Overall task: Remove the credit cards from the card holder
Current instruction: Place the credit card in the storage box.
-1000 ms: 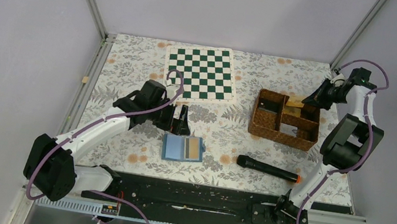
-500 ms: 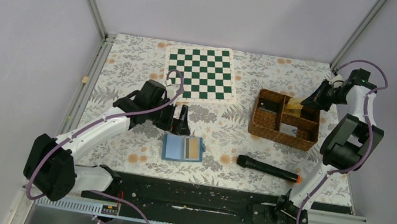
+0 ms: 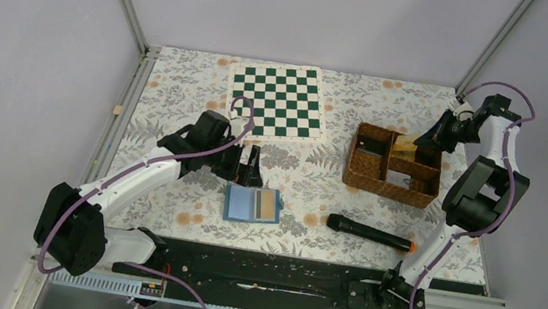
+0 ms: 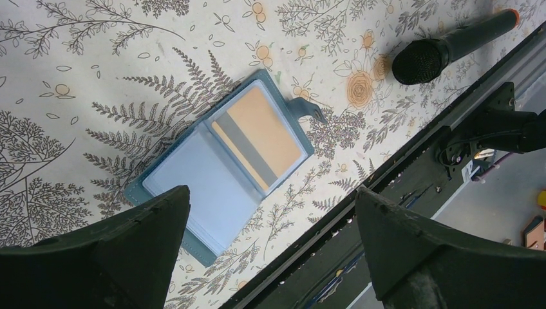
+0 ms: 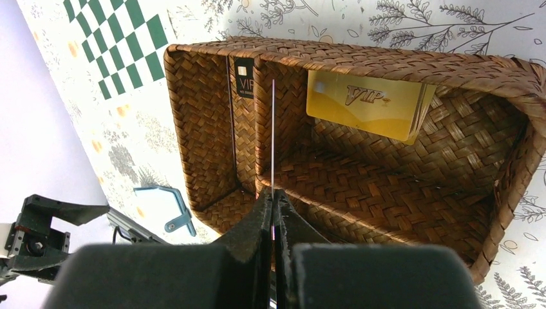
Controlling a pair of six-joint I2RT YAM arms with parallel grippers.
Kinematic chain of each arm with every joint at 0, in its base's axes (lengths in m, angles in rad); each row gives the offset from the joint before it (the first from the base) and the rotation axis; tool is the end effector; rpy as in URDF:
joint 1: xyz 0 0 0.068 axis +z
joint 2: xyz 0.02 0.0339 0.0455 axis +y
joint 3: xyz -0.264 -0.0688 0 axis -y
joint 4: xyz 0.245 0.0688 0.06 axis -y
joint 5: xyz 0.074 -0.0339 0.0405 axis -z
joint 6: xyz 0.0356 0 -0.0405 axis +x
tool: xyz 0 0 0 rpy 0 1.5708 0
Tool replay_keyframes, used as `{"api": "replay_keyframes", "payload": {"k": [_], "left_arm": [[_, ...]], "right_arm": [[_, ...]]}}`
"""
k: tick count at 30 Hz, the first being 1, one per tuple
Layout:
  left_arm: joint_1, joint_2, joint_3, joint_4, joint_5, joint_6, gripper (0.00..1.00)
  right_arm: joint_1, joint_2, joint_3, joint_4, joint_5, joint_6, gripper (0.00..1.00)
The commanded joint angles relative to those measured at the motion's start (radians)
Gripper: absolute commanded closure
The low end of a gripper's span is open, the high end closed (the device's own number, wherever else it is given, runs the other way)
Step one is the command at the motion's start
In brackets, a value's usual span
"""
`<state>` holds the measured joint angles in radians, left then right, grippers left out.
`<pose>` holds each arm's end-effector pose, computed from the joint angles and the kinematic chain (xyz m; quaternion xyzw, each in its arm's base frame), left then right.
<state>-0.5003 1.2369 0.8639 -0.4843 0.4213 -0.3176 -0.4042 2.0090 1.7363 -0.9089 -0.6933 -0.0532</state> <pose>0.2152 -0.1342 0.2490 0.1563 0.9058 -0.3156 0.2354 0.3975 -0.1453 0.2506 0.0964 0.9201 0.2834 0.2527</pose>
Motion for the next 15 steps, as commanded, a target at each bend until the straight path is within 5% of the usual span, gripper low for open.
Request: {"api": "replay_keyframes", "payload": {"k": [1, 15], "left_arm": [[0.003, 0.015, 0.035, 0.027, 0.029, 0.003, 0.01], [0.004, 0.031, 0.030, 0.027, 0.030, 0.003, 0.01]], "right_arm": [[-0.001, 0.028, 0.075, -0.074, -0.013, -0.040, 1.00], [-0.001, 0.111, 0.138, -0.133, -0.057, -0.117, 1.00]]}}
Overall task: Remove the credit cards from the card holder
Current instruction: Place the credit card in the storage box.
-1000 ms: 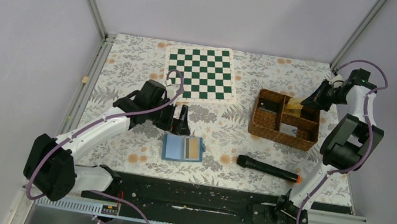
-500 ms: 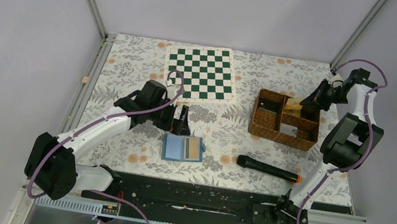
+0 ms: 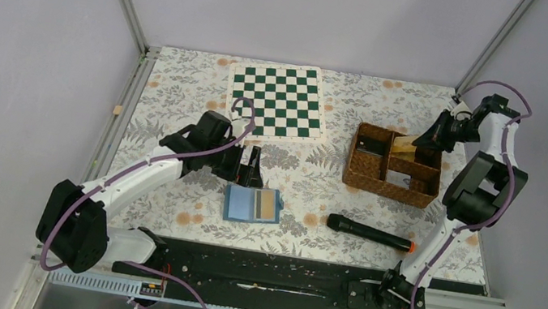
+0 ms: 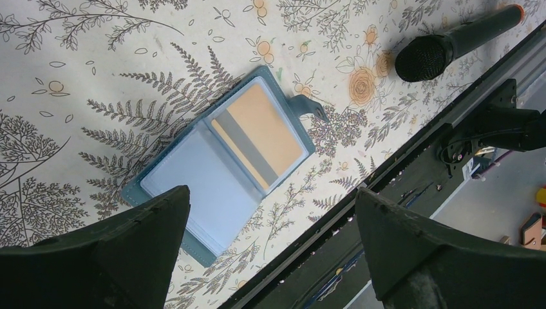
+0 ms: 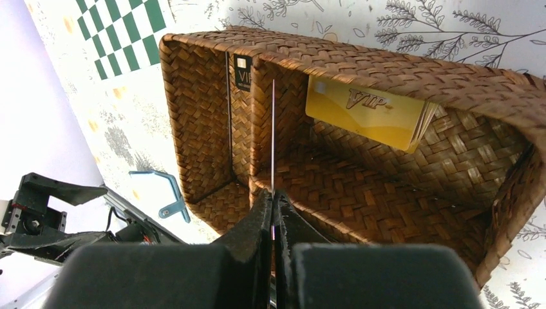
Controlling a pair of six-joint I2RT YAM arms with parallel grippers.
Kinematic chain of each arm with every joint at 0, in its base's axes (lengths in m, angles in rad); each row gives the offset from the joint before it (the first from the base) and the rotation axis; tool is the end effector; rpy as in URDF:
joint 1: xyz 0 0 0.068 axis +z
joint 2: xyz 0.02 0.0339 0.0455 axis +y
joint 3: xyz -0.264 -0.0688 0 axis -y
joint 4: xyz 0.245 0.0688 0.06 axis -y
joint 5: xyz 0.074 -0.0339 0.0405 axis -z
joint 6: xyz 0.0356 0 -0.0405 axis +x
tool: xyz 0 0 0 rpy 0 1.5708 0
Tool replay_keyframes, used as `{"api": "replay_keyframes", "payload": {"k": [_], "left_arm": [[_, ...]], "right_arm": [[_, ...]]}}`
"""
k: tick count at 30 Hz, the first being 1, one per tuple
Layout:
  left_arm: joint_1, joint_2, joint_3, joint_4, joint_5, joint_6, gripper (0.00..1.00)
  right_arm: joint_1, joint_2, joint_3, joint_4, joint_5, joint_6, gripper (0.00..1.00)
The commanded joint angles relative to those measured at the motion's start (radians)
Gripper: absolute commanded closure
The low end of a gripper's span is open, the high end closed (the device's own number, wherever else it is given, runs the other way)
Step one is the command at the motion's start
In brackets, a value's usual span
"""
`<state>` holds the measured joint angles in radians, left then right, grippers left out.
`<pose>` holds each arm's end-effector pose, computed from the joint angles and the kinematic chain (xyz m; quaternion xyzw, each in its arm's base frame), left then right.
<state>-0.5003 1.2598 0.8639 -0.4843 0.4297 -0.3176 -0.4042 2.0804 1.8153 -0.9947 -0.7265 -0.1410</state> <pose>0.2176 -0.1359 0.2437 0.1557 0.9089 -0.3156 0.2236 0.4062 -0.1481 0.2419 0.0666 0.9227 0.2991 0.2339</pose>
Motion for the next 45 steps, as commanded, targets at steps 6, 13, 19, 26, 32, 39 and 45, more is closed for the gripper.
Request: {"api": "replay_keyframes", "payload": {"k": [6, 13, 19, 26, 32, 39, 45], "left_arm": [[0.003, 0.029, 0.034, 0.022, 0.014, 0.004, 0.01], [0.004, 0.047, 0.036, 0.015, 0.000, 0.007, 0.01], [0.004, 0.062, 0.037, 0.015, -0.002, 0.006, 0.01], [0.005, 0.064, 0.037, 0.012, -0.011, 0.006, 0.01], [0.006, 0.067, 0.038, 0.010, -0.012, 0.007, 0.01], [0.007, 0.071, 0.040, 0.009, -0.009, 0.007, 0.01], [0.007, 0.071, 0.040, 0.008, -0.009, 0.006, 0.01]], "right_arm": [[-0.001, 0.112, 0.139, -0.075, -0.030, -0.043, 1.00], [0.002, 0.176, 0.198, -0.084, -0.049, -0.051, 0.99], [0.006, 0.216, 0.244, -0.093, -0.066, -0.060, 0.99], [0.030, 0.253, 0.285, -0.104, -0.031, -0.056, 0.94], [0.031, 0.256, 0.293, -0.094, 0.020, -0.039, 0.85], [0.031, 0.228, 0.285, -0.027, 0.056, 0.013, 0.80], [0.031, 0.234, 0.288, -0.024, 0.085, 0.033, 0.72]]}}
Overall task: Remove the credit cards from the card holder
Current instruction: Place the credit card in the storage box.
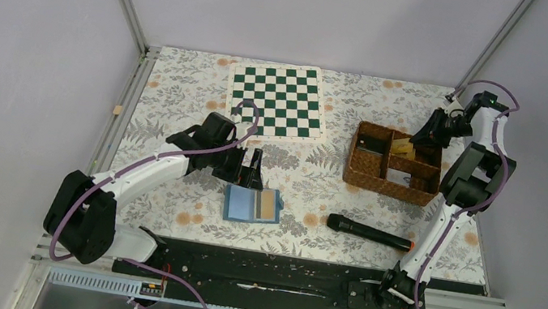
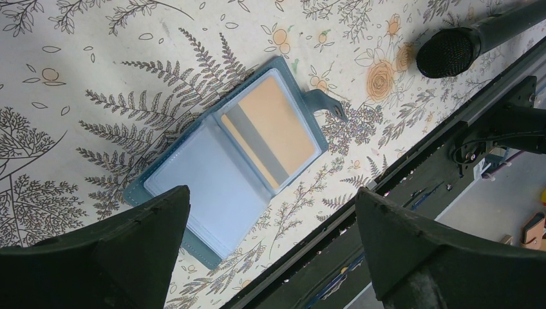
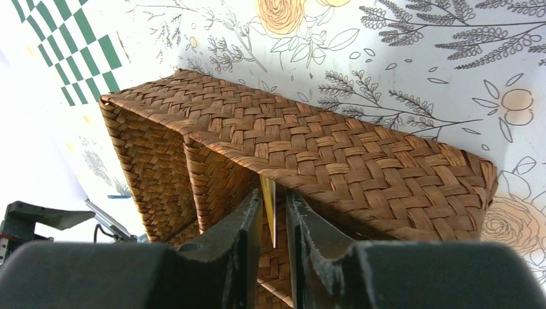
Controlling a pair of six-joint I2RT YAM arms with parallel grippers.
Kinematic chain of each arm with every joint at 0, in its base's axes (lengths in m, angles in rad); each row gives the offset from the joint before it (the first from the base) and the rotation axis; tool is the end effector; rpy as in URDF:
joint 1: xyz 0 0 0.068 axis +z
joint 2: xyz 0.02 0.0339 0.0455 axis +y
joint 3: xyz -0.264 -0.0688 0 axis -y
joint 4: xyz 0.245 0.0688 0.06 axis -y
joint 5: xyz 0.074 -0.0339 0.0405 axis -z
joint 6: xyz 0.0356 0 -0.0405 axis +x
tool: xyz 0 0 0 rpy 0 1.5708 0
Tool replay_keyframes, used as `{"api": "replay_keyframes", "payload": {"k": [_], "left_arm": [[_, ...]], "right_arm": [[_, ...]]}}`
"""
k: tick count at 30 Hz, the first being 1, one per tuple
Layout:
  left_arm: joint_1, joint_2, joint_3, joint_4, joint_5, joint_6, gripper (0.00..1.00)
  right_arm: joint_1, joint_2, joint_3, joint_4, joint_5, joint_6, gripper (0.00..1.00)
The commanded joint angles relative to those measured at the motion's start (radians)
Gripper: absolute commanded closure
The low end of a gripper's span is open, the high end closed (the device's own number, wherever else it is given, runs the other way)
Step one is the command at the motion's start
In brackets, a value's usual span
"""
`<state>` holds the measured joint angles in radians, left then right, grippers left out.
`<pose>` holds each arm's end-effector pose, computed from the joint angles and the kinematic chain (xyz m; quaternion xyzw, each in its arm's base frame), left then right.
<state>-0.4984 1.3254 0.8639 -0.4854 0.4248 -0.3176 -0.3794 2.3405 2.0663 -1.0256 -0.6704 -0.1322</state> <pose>0.2250 -0.1391 0.2278 0.1484 0.9207 -0.3032 0.1958 0.4569 -0.1584 0.1963 0.0713 0.9340 0.2831 0.2059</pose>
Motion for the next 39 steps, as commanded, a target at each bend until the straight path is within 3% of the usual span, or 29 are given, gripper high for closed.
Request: {"api": "replay_keyframes", "payload": {"k": [1, 13, 17, 27, 32, 39], "left_arm": [[0.005, 0.006, 0.040, 0.011, -0.003, 0.006, 0.01], [0.006, -0.012, 0.039, 0.007, -0.001, 0.012, 0.01], [0.006, -0.018, 0.037, 0.005, 0.001, 0.012, 0.01], [0.006, -0.020, 0.037, 0.007, 0.010, 0.009, 0.01], [0.006, -0.017, 0.040, 0.006, 0.010, 0.009, 0.01], [0.006, -0.014, 0.039, 0.007, 0.008, 0.008, 0.01]], "right_arm": [[0.006, -0.030, 0.033, 0.007, 0.037, 0.026, 0.71], [0.006, -0.078, 0.004, 0.028, 0.113, 0.092, 0.62], [0.007, -0.096, -0.017, 0.044, 0.083, 0.097, 0.64], [0.007, -0.110, -0.065, 0.064, 0.084, 0.098, 0.83], [0.007, -0.095, -0.066, 0.064, 0.088, 0.100, 0.83], [0.006, -0.101, -0.075, 0.080, 0.114, 0.105, 0.74]]}}
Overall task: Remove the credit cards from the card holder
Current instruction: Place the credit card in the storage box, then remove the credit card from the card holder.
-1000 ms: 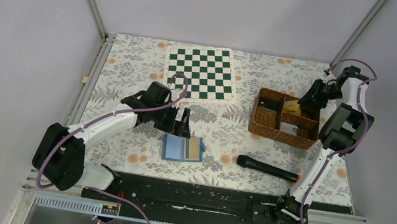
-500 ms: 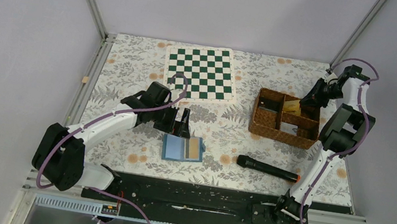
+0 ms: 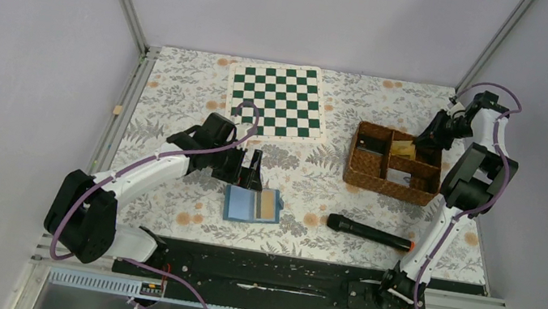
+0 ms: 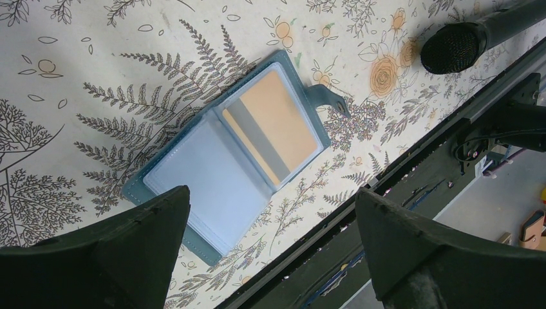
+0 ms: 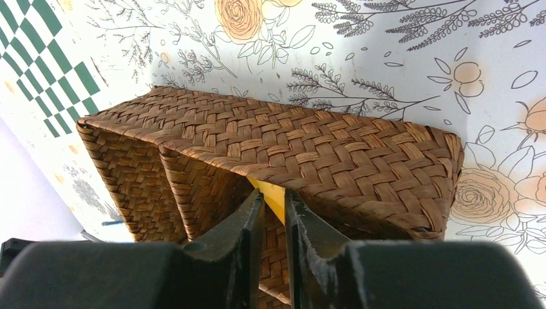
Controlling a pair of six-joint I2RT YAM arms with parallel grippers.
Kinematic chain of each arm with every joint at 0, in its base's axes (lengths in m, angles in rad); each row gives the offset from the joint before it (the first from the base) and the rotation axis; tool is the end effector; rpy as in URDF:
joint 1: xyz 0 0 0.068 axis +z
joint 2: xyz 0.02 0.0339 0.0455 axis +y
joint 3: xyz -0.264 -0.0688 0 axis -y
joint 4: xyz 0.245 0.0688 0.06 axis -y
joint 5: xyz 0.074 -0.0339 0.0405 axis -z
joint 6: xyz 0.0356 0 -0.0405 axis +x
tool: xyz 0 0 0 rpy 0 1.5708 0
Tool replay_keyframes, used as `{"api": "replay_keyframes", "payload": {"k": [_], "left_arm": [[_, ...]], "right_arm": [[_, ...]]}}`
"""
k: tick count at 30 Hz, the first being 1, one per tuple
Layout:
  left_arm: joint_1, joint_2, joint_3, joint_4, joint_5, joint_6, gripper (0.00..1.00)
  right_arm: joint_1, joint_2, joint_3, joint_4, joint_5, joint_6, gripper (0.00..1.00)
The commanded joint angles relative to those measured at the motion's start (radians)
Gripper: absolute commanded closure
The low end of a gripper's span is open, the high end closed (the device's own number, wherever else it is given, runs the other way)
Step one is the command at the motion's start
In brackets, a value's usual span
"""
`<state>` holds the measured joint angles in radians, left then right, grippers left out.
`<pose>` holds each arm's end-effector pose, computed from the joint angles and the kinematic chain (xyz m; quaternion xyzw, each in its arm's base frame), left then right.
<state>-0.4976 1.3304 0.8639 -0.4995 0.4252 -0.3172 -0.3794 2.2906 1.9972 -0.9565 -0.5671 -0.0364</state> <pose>0.2245 -0.1387 0.2258 0.1466 0.9237 -0.3003 0.1875 0.4518 -0.1595 0.1999 0.1177 0.9415 0.2386 0.2071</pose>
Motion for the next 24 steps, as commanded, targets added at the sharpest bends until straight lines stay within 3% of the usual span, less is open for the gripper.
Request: {"api": "replay_keyframes", "payload": {"k": [1, 13, 21, 24], "left_arm": [[0.005, -0.019, 0.040, 0.021, 0.008, 0.007, 0.01], [0.005, -0.033, 0.036, 0.019, 0.004, 0.006, 0.01], [0.008, -0.108, 0.033, -0.010, -0.170, -0.059, 0.01], [0.029, -0.128, 0.025, -0.003, -0.174, -0.115, 0.01]], "right_arm": [[0.007, -0.050, -0.005, 0.011, 0.019, 0.011, 0.73], [0.007, -0.145, -0.014, 0.016, 0.080, 0.061, 0.66], [0.044, -0.374, -0.138, 0.095, 0.177, 0.213, 0.66], [0.103, -0.463, -0.214, 0.098, 0.238, 0.286, 0.65]]}}
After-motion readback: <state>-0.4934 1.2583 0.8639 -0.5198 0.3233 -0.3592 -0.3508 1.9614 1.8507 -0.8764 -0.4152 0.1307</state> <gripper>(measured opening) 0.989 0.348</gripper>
